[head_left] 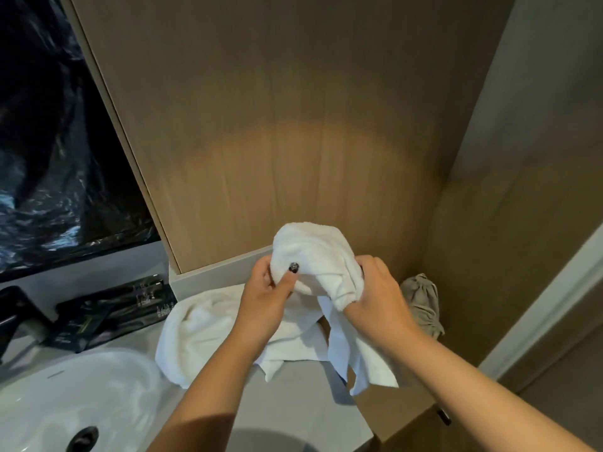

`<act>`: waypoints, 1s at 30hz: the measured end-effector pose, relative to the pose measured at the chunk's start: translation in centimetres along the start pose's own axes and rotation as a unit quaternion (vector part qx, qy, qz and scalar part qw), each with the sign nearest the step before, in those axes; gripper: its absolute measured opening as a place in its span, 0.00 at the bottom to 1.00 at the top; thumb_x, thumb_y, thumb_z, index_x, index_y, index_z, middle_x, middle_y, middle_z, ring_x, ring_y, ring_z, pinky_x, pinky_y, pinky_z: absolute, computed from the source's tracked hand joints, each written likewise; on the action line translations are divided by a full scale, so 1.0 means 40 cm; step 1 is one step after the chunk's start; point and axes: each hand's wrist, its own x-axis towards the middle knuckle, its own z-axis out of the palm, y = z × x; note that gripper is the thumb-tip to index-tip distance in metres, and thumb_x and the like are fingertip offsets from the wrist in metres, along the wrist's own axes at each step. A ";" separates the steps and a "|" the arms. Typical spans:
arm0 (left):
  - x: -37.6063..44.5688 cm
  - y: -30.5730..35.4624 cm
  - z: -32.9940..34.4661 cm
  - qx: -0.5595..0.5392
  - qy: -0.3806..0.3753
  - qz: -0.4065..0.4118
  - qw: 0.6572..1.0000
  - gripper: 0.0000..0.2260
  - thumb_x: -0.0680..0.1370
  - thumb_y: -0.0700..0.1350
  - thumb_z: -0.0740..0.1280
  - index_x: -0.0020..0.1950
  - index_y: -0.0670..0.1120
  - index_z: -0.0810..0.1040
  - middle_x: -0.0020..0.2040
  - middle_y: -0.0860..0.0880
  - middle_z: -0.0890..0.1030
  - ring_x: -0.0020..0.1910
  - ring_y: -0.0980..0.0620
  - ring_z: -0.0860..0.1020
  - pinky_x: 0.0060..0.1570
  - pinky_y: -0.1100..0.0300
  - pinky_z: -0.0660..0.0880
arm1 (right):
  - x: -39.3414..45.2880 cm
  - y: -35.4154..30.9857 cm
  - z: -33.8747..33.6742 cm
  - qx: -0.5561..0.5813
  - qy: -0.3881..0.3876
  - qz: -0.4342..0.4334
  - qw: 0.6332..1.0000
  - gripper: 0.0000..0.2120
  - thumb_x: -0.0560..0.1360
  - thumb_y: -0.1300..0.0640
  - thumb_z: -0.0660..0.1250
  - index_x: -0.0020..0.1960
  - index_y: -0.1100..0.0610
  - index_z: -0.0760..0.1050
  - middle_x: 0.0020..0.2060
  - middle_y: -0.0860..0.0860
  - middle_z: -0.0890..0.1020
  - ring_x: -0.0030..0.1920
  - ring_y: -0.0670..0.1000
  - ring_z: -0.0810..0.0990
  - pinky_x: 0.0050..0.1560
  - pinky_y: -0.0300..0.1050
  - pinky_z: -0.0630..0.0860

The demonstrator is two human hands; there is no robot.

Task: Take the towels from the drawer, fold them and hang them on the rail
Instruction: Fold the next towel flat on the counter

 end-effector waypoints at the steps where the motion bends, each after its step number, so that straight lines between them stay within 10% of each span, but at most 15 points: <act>1: -0.009 0.004 0.012 0.003 0.045 0.000 0.999 0.08 0.78 0.54 0.69 0.56 0.54 0.78 0.49 0.52 0.84 0.49 0.51 0.82 0.52 0.56 0.80 | -0.009 0.006 -0.010 0.015 -0.025 -0.013 0.999 0.19 0.70 0.52 0.70 0.58 0.46 0.67 0.52 0.43 0.70 0.47 0.43 0.73 0.43 0.35 0.72; 4: -0.032 0.011 0.037 0.000 0.108 0.000 0.994 0.06 0.80 0.52 0.66 0.52 0.50 0.77 0.49 0.41 0.82 0.48 0.39 0.79 0.55 0.44 0.77 | -0.030 0.030 -0.064 0.027 -0.124 -0.049 0.991 0.22 0.69 0.46 0.74 0.58 0.42 0.68 0.52 0.37 0.72 0.51 0.36 0.72 0.46 0.29 0.69; 7: -0.051 0.035 0.062 0.020 0.151 0.026 0.988 0.07 0.81 0.53 0.64 0.49 0.51 0.77 0.40 0.48 0.78 0.41 0.48 0.74 0.43 0.55 0.73 | -0.040 0.065 -0.139 0.022 -0.164 -0.063 0.984 0.17 0.71 0.49 0.74 0.58 0.47 0.74 0.50 0.40 0.79 0.50 0.40 0.77 0.52 0.39 0.74; 18: -0.171 0.080 0.191 0.029 0.166 0.072 0.983 0.12 0.81 0.58 0.62 0.47 0.52 0.78 0.39 0.54 0.82 0.36 0.62 0.79 0.36 0.66 0.75 | -0.150 0.062 -0.236 0.058 -0.021 -0.146 0.987 0.20 0.76 0.55 0.67 0.66 0.44 0.69 0.59 0.36 0.71 0.61 0.38 0.71 0.58 0.29 0.68; 30: -0.336 0.110 0.233 0.035 0.073 0.095 0.992 0.19 0.78 0.55 0.67 0.45 0.38 0.76 0.38 0.36 0.75 0.38 0.49 0.73 0.40 0.52 0.70 | -0.300 0.001 -0.200 0.049 0.049 -0.213 0.974 0.10 0.77 0.60 0.67 0.58 0.55 0.76 0.56 0.45 0.77 0.54 0.43 0.77 0.52 0.36 0.75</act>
